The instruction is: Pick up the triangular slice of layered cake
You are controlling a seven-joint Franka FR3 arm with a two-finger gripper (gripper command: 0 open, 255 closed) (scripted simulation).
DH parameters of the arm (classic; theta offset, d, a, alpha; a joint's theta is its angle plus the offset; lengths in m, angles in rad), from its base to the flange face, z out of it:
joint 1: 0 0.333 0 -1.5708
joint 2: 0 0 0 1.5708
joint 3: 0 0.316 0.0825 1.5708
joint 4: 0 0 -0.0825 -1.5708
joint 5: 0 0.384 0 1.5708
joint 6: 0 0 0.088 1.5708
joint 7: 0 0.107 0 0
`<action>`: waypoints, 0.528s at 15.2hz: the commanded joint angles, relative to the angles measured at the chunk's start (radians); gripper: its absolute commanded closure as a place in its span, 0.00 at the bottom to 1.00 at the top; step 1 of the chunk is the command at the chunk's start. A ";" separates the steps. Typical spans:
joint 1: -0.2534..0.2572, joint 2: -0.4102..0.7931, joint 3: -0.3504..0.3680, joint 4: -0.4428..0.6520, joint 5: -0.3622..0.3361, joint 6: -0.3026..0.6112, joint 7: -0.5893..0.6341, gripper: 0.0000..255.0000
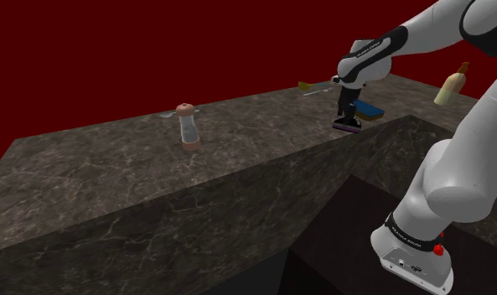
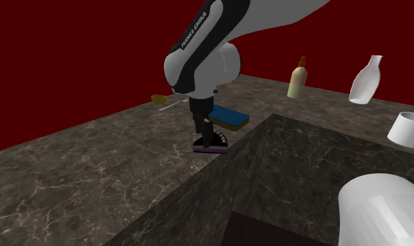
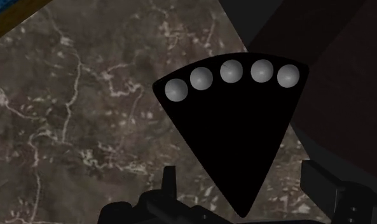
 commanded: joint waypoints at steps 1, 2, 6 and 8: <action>0.001 0.030 -0.006 -0.013 0.026 0.035 -0.020 0.00; 0.001 0.042 -0.007 -0.018 0.038 0.049 -0.029 0.00; 0.002 0.052 -0.007 -0.021 0.047 0.058 -0.034 1.00; 0.002 0.052 -0.006 -0.021 0.047 0.059 -0.034 1.00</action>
